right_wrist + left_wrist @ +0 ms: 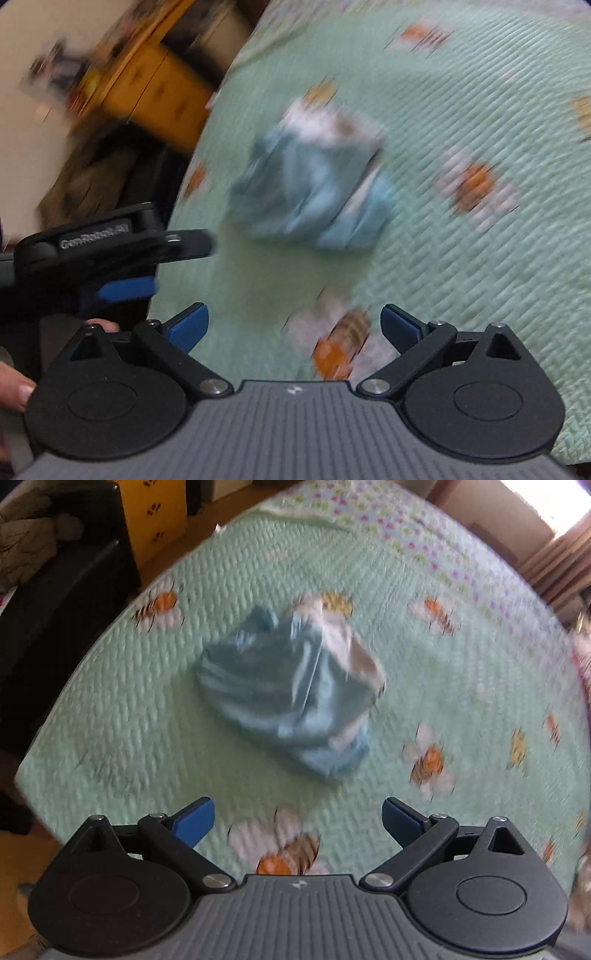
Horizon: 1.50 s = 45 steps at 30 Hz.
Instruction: Fold clothes
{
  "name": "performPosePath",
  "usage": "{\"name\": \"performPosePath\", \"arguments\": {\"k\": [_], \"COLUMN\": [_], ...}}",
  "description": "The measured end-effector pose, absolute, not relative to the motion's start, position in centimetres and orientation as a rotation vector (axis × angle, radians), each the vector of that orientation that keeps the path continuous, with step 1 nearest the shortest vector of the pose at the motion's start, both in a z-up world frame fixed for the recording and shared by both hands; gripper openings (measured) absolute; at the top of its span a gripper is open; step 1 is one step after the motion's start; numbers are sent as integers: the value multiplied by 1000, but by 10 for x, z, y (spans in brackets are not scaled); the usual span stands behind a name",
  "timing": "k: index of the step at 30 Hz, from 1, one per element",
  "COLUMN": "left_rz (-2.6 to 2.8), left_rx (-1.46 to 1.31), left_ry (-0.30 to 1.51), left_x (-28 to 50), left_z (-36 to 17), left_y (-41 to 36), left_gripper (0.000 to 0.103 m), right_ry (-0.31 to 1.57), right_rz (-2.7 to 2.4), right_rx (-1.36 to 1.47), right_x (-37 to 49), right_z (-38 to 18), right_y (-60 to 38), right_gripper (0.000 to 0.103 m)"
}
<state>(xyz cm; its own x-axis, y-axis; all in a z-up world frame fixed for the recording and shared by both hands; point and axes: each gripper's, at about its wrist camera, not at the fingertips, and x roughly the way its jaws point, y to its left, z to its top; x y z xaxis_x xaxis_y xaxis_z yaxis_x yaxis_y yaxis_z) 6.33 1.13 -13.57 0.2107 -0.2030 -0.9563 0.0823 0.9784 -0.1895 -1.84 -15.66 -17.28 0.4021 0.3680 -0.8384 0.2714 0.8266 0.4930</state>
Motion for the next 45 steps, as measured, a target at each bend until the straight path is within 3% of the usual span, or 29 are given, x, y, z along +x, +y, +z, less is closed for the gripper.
{"name": "performPosePath", "arguments": {"k": [6, 9, 17, 30, 41, 45], "left_rz": [-127, -9, 128, 12, -174, -208], "left_rx": [9, 87, 96, 70, 157, 178], "left_ry": [1343, 1280, 1230, 1283, 1153, 1140], "left_x": [46, 64, 126, 168, 157, 152], "left_z": [-125, -122, -136, -172, -161, -168], "left_y": [2, 3, 31, 51, 29, 23], "left_gripper": [96, 96, 96, 96, 96, 96], "right_ry": [1264, 1228, 1148, 1165, 923, 934], "right_rz": [116, 67, -160, -197, -202, -219], "right_rx": [450, 262, 125, 224, 269, 303], "right_x": [-4, 18, 105, 141, 111, 110], "right_z": [-161, -146, -140, -158, -135, -145], "right_y": [-149, -137, -141, -129, -140, -148], "right_gripper": [97, 91, 92, 92, 91, 91]}}
